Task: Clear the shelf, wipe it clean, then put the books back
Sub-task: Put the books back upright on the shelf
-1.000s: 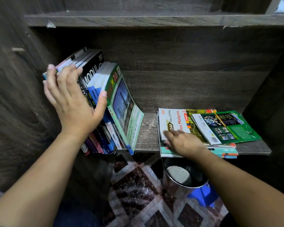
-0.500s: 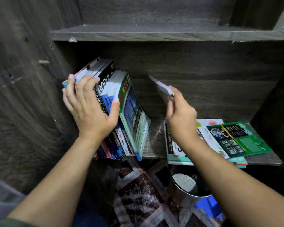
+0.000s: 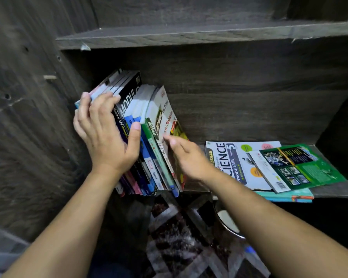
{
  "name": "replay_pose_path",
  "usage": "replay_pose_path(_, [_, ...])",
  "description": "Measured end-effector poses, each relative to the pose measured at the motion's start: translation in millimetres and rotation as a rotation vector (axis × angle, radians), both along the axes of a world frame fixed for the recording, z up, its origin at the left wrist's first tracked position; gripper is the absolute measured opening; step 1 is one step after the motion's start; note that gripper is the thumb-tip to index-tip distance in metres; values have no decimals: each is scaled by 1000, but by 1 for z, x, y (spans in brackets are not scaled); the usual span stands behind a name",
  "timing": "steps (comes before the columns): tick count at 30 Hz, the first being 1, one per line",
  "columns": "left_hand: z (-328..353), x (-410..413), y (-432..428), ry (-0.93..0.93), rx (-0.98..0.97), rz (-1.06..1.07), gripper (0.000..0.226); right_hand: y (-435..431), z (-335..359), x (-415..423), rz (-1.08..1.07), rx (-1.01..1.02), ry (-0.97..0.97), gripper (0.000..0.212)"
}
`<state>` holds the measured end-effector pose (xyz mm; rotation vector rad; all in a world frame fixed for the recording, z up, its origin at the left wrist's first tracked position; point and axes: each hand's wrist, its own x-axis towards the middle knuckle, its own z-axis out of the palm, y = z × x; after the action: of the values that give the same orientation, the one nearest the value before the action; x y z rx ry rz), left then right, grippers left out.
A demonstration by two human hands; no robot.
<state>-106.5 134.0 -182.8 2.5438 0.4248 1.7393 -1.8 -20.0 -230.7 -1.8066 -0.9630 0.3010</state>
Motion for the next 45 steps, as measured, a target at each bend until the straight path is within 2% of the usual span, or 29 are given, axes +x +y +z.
replay_pose_path(3, [0, 0, 0, 2, 1, 11, 57, -43, -20, 30, 17, -546, -274, 36])
replay_pose_path(5, [0, 0, 1, 0, 3, 15, 55, -78, -33, 47, -15, -864, -362, 48])
replay_pose_path(6, [0, 0, 1, 0, 4, 15, 54, -94, -37, 53, -37, -949, -357, 58])
replay_pose_path(8, [-1, 0, 1, -3, 1, 15, 53, -115, -43, 61, -56, -1012, -310, 72])
replay_pose_path(10, [-1, 1, 0, -9, -5, 19, 53, -122, -48, 64, -55, -1006, -299, 72])
replay_pose_path(12, [-1, 2, -1, -12, -9, 26, 53, -123, -56, 64, -68, -1013, -390, 67])
replay_pose_path(17, [-2, 6, -3, -41, -10, 38, 52, -113, -57, 47, -43, -1074, -740, 36])
replay_pose_path(19, [-2, 7, -3, -47, -9, 42, 51, -108, -54, 39, -15, -1080, -809, 27])
replay_pose_path(22, [-3, 9, -3, -53, -9, 50, 51, -100, -46, 34, -157, -1108, -793, 27])
replay_pose_path(25, [-3, 9, -2, -60, -14, 55, 50, -90, -29, 34, -343, -1011, -712, 26])
replay_pose_path(27, [-3, 10, -3, -68, -19, 53, 48, -82, -11, 33, -443, -829, -609, 20])
replay_pose_path(30, [-3, 11, -4, -86, -25, 48, 47, -66, 14, 26, -507, -463, -508, 14])
replay_pose_path(34, [-2, 11, -4, -86, -32, 40, 47, -35, 28, 7, -589, 160, -513, 26])
replay_pose_path(36, [-3, 10, -3, -80, -31, 38, 47, -20, 29, -2, -626, 355, -489, 27])
replay_pose_path(39, [-3, 8, -2, -67, -28, 27, 48, -4, 17, -7, -456, 345, -325, 30])
replay_pose_path(42, [-3, 6, -1, -53, -19, 21, 48, 0, -1, -5, -67, 99, -234, 41])
replay_pose_path(45, [-3, 6, 0, -46, -16, 22, 49, -6, -9, -2, 112, -110, -231, 55])
